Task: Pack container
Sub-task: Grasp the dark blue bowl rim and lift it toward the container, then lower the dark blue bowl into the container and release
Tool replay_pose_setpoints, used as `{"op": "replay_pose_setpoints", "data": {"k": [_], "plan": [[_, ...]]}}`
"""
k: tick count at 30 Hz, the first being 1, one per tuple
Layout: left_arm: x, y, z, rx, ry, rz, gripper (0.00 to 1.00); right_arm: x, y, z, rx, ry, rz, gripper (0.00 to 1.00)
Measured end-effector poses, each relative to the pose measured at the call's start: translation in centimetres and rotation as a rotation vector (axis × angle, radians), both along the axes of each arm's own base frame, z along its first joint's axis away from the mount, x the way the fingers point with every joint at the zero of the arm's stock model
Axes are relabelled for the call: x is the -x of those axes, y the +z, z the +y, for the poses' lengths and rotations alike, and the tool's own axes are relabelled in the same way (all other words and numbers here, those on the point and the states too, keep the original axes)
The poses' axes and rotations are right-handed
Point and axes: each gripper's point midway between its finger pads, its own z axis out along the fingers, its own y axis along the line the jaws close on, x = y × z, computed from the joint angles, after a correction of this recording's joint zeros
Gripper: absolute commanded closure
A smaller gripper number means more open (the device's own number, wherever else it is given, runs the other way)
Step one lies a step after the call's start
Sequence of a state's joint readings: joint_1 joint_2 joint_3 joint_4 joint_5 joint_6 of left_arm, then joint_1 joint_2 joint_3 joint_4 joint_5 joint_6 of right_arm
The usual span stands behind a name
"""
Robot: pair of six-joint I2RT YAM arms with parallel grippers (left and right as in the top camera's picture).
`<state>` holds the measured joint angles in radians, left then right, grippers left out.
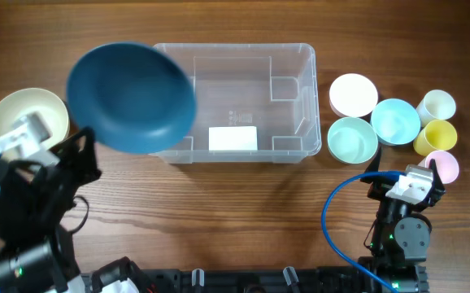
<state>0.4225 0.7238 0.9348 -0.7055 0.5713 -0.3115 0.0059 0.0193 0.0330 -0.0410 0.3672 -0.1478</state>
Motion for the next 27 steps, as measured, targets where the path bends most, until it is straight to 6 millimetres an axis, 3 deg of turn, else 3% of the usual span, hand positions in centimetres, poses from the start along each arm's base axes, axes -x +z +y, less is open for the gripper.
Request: {"op": "replay_pose_setpoints", "data": {"k": [3,6,12,15,20,23,27], "plan": [[-2.0,-0.4,-3.4,-0.004,-0.155,0.005,0.96,0.0,0.0,0.0,0.0,0.0,0.0,0.0],[-3.7,-1.9,-5.6,-0.019,-0.229,0.047,0.96,0.0,0.0,0.0,0.0,0.0,0.0,0.0],[-7.1,-7.3,-9.5,-0.121,-0.29,0.194,0.96,0.0,0.0,0.0,0.0,0.0,0.0,0.0],[-8.3,-9.6,-9.9,-0.195,-0.262,0.258,0.96,0.0,0.0,0.0,0.0,0.0,0.0,0.0],[-10.9,-10.2,-9.8,-0.258,-0.207,0.251,0.96,0.0,0.0,0.0,0.0,0.0,0.0,0.0],[-11.3,-11.3,-9.9,-0.272,-0.204,0.281,0.96,0.0,0.0,0.0,0.0,0.0,0.0,0.0],[-11.7,-15.3,-10.4,-0.319,-0.209,0.384,0.96,0.0,0.0,0.0,0.0,0.0,0.0,0.0]]}}
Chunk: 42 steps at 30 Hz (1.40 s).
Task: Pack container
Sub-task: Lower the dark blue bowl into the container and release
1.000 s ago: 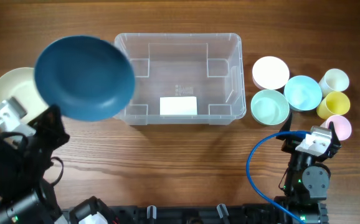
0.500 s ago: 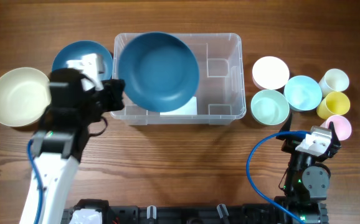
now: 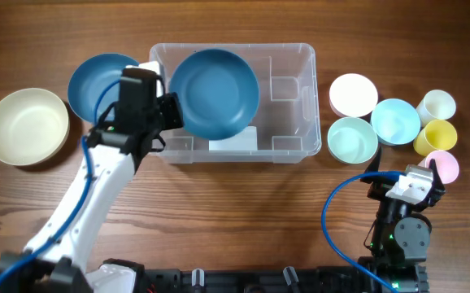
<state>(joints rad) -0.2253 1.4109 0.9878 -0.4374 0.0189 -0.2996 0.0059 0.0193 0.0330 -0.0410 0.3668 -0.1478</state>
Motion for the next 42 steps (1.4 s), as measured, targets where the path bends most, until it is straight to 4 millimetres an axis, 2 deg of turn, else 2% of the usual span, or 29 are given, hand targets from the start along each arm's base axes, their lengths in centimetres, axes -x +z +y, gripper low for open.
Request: {"op": "replay_pose_setpoints", "data": {"k": [3,12,18,25,28,31,33,34,40,42], "plan": [[0.0,-1.1,-0.2,-0.036,0.001,0.023,0.96,0.0,0.0,0.0,0.0,0.0,0.0,0.0],[0.7,-0.9,-2.6,-0.19,-0.096,-0.021,0.96,0.0,0.0,0.0,0.0,0.0,0.0,0.0],[0.4,-1.4,-1.6,-0.247,-0.07,-0.017,0.96,0.0,0.0,0.0,0.0,0.0,0.0,0.0],[0.6,-4.2,-1.2,-0.291,-0.073,0.063,0.95,0.0,0.0,0.0,0.0,0.0,0.0,0.0],[0.6,-4.3,-1.0,-0.303,-0.065,0.064,0.92,0.0,0.0,0.0,0.0,0.0,0.0,0.0],[0.5,-4.2,-0.5,-0.327,-0.046,0.059,0.85,0.0,0.0,0.0,0.0,0.0,0.0,0.0],[0.5,-4.2,-0.2,-0.34,-0.041,0.059,0.71,0.0,0.0,0.0,0.0,0.0,0.0,0.0],[0.5,-4.1,-0.2,-0.343,-0.037,0.058,0.67,0.0,0.0,0.0,0.0,0.0,0.0,0.0],[0.6,-4.0,0.2,-0.362,-0.03,0.057,0.67,0.0,0.0,0.0,0.0,0.0,0.0,0.0],[0.7,-3.2,0.3,-0.361,-0.027,0.048,0.67,0.0,0.0,0.0,0.0,0.0,0.0,0.0]]}}
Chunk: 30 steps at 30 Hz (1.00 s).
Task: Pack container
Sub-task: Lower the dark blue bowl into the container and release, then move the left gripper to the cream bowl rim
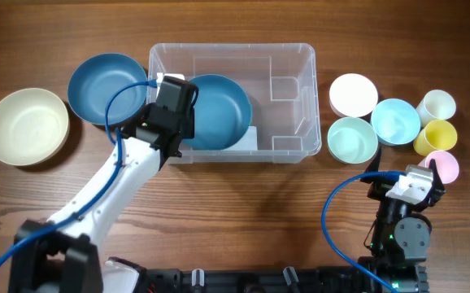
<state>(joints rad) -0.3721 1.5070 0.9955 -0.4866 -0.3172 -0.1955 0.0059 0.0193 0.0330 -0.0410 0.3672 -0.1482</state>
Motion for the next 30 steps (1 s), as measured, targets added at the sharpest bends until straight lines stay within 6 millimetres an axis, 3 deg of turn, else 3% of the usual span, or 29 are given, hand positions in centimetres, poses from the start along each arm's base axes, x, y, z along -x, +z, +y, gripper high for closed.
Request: {"op": "replay_pose_setpoints", "data": {"k": [3,6,8,10,13,15,17,19,22,30], "plan": [[0.0,3.4,0.2,0.022,0.006,-0.058,0.66,0.0,0.0,0.0,0.0,0.0,0.0,0.01],[0.2,8.4,2.0,0.06,0.063,-0.165,0.67,0.0,0.0,0.0,0.0,0.0,0.0,0.0],[1.2,11.0,5.1,0.091,0.168,-0.219,0.66,0.0,0.0,0.0,0.0,0.0,0.0,0.0],[2.5,12.1,8.8,0.111,0.306,-0.239,0.54,0.0,0.0,0.0,0.0,0.0,0.0,0.0],[4.8,11.5,14.4,0.122,0.519,-0.202,0.49,0.0,0.0,0.0,0.0,0.0,0.0,0.0],[6.5,10.8,18.7,0.132,0.685,-0.178,0.56,0.0,0.0,0.0,0.0,0.0,0.0,0.0],[7.3,10.4,20.9,0.166,0.767,-0.173,0.55,0.0,0.0,0.0,0.0,0.0,-0.001,0.0],[8.4,9.7,23.7,0.195,0.868,-0.161,0.46,0.0,0.0,0.0,0.0,0.0,0.0,0.0],[9.2,8.3,25.8,0.223,0.943,-0.125,0.34,0.0,0.0,0.0,0.0,0.0,0.0,0.0],[8.8,2.1,28.8,0.321,1.059,0.022,0.34,0.0,0.0,0.0,0.0,0.0,0.0,0.0]]}}
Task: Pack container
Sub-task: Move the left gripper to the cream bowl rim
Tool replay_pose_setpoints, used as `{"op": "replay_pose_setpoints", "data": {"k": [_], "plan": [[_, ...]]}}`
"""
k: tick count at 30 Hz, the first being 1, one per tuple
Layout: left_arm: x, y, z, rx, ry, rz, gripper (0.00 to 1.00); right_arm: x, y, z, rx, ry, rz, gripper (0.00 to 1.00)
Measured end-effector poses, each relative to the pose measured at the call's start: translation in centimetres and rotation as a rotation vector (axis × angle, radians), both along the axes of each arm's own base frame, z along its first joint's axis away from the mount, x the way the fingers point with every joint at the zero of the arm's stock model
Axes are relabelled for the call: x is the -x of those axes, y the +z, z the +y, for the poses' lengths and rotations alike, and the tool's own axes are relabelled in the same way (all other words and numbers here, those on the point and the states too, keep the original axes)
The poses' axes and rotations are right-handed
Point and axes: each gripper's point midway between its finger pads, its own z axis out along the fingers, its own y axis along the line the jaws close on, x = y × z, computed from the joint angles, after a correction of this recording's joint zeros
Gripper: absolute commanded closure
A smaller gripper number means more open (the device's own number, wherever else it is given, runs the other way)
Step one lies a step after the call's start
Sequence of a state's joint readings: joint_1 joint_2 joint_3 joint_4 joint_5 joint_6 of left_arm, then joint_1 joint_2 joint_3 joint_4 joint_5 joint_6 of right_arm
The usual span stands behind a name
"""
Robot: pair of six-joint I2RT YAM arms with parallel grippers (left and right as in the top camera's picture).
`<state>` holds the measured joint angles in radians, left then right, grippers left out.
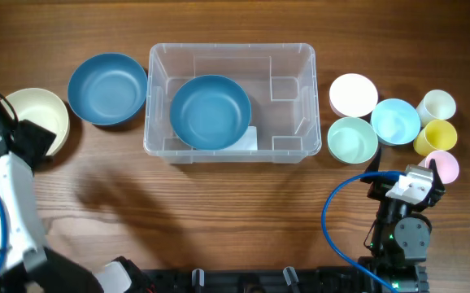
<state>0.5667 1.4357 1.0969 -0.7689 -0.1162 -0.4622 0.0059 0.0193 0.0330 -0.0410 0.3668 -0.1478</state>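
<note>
The clear plastic container [284, 57] stands at the middle back of the table. One dark blue bowl [210, 111] lies upright in its left half, with nothing touching it. A second dark blue bowl [107, 77] sits on the table just left of the container. My left gripper [30, 137] is far left, over the near edge of the cream bowl [32, 110]; its fingers do not show clearly. My right gripper [418, 181] rests at the front right, by the pink cup [445, 165], and holds nothing visible.
To the right of the container stand a white small bowl [353, 94], a light blue one [395, 121] and a mint one [352, 139]. Beyond them are a white cup [437, 106] and a yellow cup [435, 137]. A blue cable [332, 216] loops by the right arm.
My left gripper was at the container's left wall on the rim of the blue bowl. Now the bowl lies free in the container and the arm is at the far left by the cream bowl.
My left arm first held a blue bowl high, left of the container. It then had the bowl over the container, then low inside it. The bowl now rests there alone and the left arm has moved away. The right arm stayed still throughout.
</note>
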Motion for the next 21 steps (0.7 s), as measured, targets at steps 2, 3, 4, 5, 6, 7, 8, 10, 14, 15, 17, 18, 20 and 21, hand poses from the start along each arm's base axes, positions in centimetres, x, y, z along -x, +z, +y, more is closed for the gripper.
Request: {"op": "replay_pose_setpoints", "data": {"k": [2,3,4,5,6,7,8,10,14,15,17,18,20,21], "plan": [[-0.4,-1.3,0.8,0.03,0.015,0.0,0.35,0.0,0.0,0.0,0.0,0.0,0.0,0.0],[-0.5,-2.0,1.1,0.048,0.025,0.002,0.35,0.0,0.0,0.0,0.0,0.0,0.0,0.0],[-0.6,-2.6,1.4,0.066,0.036,0.001,0.35,0.0,0.0,0.0,0.0,0.0,0.0,0.0],[-0.7,-3.2,1.7,0.082,0.054,-0.004,0.35,0.0,0.0,0.0,0.0,0.0,0.0,0.0],[-0.7,-3.5,2.1,0.09,0.07,-0.008,0.35,0.0,0.0,0.0,0.0,0.0,0.0,0.0],[-0.5,-4.2,2.7,0.113,0.11,-0.016,0.36,0.0,0.0,0.0,0.0,0.0,0.0,0.0],[-0.3,-4.5,3.1,0.124,0.137,-0.018,0.36,0.0,0.0,0.0,0.0,0.0,0.0,0.0],[-0.2,-5.0,4.0,0.132,0.184,-0.035,0.36,0.0,0.0,0.0,0.0,0.0,0.0,0.0],[-0.5,-6.5,4.9,0.155,0.22,-0.043,0.35,0.0,0.0,0.0,0.0,0.0,0.0,0.0],[-0.8,-6.9,4.9,0.161,0.221,-0.045,0.34,0.0,0.0,0.0,0.0,0.0,0.0,0.0],[-0.9,-7.9,5.0,0.176,0.224,-0.033,0.3,0.0,0.0,0.0,0.0,0.0,0.0,0.0],[-1.0,-8.4,4.9,0.184,0.226,-0.026,0.29,0.0,0.0,0.0,0.0,0.0,0.0,0.0],[-1.2,-9.3,5.1,0.192,0.232,-0.021,0.29,0.0,0.0,0.0,0.0,0.0,0.0,0.0],[-1.3,-9.7,5.1,0.197,0.232,-0.019,0.34,0.0,0.0,0.0,0.0,0.0,0.0,0.0]]}}
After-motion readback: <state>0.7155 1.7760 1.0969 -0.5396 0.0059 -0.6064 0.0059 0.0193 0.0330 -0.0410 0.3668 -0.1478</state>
